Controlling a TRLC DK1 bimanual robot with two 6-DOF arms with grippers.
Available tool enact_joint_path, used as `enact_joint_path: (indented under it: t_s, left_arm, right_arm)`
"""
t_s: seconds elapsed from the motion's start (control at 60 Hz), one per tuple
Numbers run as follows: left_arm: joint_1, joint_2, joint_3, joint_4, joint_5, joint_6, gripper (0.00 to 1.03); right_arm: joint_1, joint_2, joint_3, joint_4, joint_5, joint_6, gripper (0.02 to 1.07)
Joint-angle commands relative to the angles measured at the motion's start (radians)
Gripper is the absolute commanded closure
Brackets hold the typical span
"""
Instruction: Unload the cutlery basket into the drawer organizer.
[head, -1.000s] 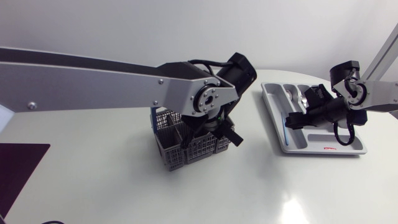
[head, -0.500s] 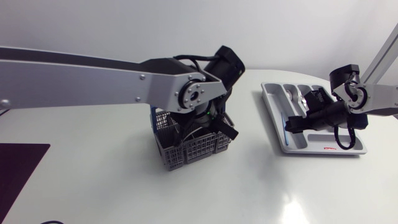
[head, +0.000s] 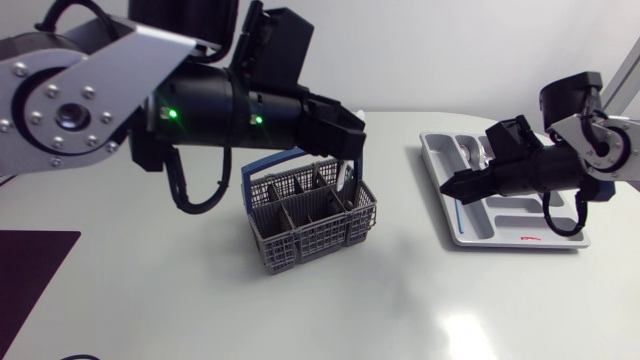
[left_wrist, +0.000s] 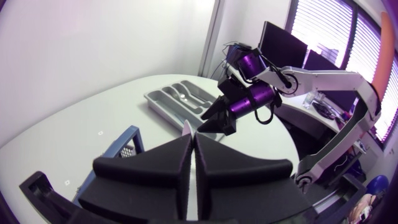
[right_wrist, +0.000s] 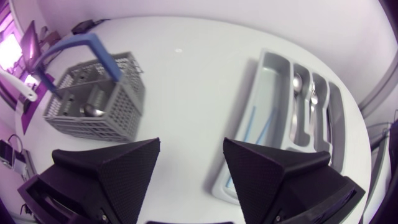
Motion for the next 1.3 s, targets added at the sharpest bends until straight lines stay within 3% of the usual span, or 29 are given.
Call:
enact_joint_path:
  t_s: [0.0, 0.117, 0.25, 0.417, 0.583, 0.65, 0.783, 0.917, 1.05, 1.15, 1.283]
  left_arm:
    - [0.036, -0.013, -0.026, 0.007, 0.091, -0.041, 1.00]
    - [0.076, -0.001, -0.027, -0.011, 0.261, -0.050, 1.00]
    - [0.117, 0.019, -0.024, -0.022, 0.359, -0.050, 1.00]
    - [0.168, 0.059, -0.006, -0.053, 0.511, -0.056, 1.00]
    - [0.183, 0.077, 0.011, -0.077, 0.623, -0.068, 1.00]
    - [0.181, 0.077, 0.010, -0.083, 0.632, -0.070, 1.00]
    - [0.181, 0.077, 0.013, -0.096, 0.655, -0.070, 1.00]
    - [0.183, 0.077, 0.017, -0.105, 0.678, -0.073, 1.00]
    - [0.178, 0.079, 0.014, -0.105, 0.678, -0.073, 1.00]
    - [0.178, 0.079, 0.014, -0.102, 0.680, -0.073, 0.99]
    - [0.181, 0.079, 0.022, -0.100, 0.680, -0.077, 0.77]
  right_arm:
    - [0.058, -0.113, -0.028, -0.043, -0.058, 0.010, 0.31]
    - [0.184, -0.260, -0.017, -0.100, -0.147, 0.009, 0.31]
    - [0.276, -0.312, 0.004, -0.135, -0.201, 0.020, 0.31]
    - [0.436, -0.331, 0.021, -0.136, -0.204, 0.036, 0.31]
    - [0.497, -0.297, 0.043, -0.097, -0.204, 0.055, 0.32]
    - [0.503, -0.275, 0.049, -0.081, -0.207, 0.059, 0.35]
    - [0.509, -0.263, 0.053, -0.057, -0.226, 0.066, 0.61]
    - [0.513, -0.254, 0.050, -0.047, -0.246, 0.066, 0.67]
    - [0.516, -0.245, 0.046, -0.040, -0.258, 0.066, 0.93]
    - [0.517, -0.246, 0.032, -0.040, -0.272, 0.066, 1.00]
    - [0.523, -0.258, 0.015, -0.046, -0.270, 0.061, 1.01]
